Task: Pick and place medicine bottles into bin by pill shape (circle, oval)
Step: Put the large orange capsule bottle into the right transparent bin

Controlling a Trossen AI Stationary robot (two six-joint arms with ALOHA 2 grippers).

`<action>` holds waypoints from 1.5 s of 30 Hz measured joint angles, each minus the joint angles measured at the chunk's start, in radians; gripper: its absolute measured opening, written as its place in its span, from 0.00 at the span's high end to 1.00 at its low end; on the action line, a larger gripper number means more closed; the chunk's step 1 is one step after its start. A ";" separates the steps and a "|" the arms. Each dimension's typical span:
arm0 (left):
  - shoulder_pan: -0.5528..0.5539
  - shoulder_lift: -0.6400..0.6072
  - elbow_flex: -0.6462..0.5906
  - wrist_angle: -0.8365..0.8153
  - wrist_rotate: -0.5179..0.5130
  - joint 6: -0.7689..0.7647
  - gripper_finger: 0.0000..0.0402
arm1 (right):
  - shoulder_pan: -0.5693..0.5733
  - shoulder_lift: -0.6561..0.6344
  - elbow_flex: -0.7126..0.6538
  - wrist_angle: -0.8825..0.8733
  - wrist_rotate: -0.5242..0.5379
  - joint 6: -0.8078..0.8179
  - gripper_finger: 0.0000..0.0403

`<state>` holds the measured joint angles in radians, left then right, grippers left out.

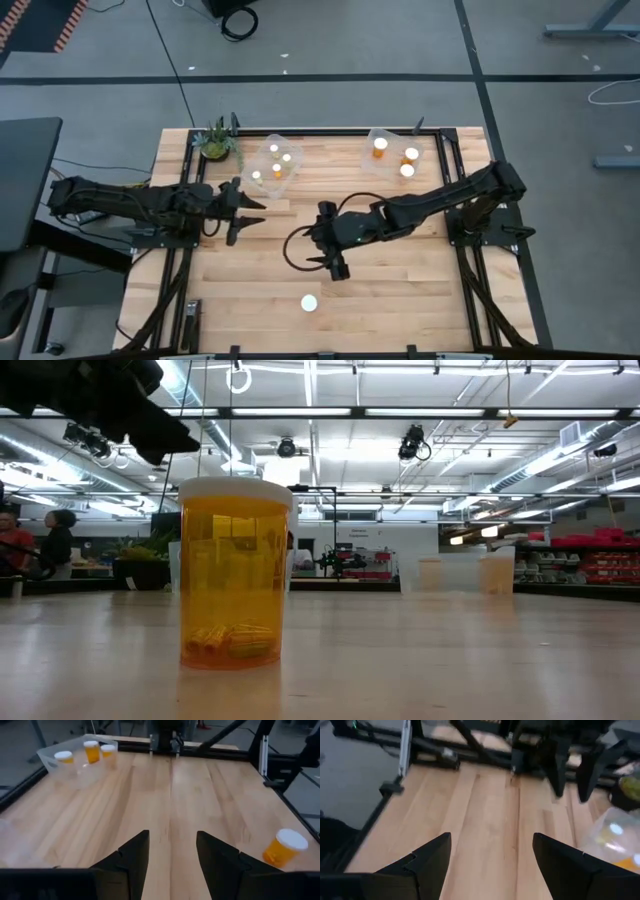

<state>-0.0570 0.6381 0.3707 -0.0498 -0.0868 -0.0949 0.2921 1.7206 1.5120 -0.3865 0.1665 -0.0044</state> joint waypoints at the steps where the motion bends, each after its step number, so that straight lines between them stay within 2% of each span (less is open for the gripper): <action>1: 0.001 -0.008 0.000 -0.009 0.000 0.000 0.57 | 0.000 -0.003 0.002 0.011 0.002 0.000 0.29; 17: -0.027 -0.019 -0.008 -0.022 -0.007 0.036 0.57 | 0.004 0.025 0.001 0.008 0.006 0.006 0.29; 23: -0.045 -0.035 -0.144 0.113 -0.007 -0.006 0.57 | 0.012 0.066 0.000 0.047 -0.007 0.011 0.29; 30: -0.050 -0.166 -0.229 0.157 -0.008 -0.028 0.57 | 0.011 0.121 0.000 0.136 -0.063 0.005 0.29; 35: -0.049 -0.262 -0.234 0.101 -0.011 -0.005 0.57 | 0.008 0.149 -0.001 0.165 -0.080 0.006 0.29; 45: -0.049 -0.404 -0.234 -0.006 -0.025 0.010 0.57 | 0.029 0.185 0.001 0.232 -0.183 0.002 0.29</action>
<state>-0.1059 0.2340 0.1364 -0.0562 -0.1120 -0.0847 0.3213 1.9058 1.5127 -0.1542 -0.0164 -0.0022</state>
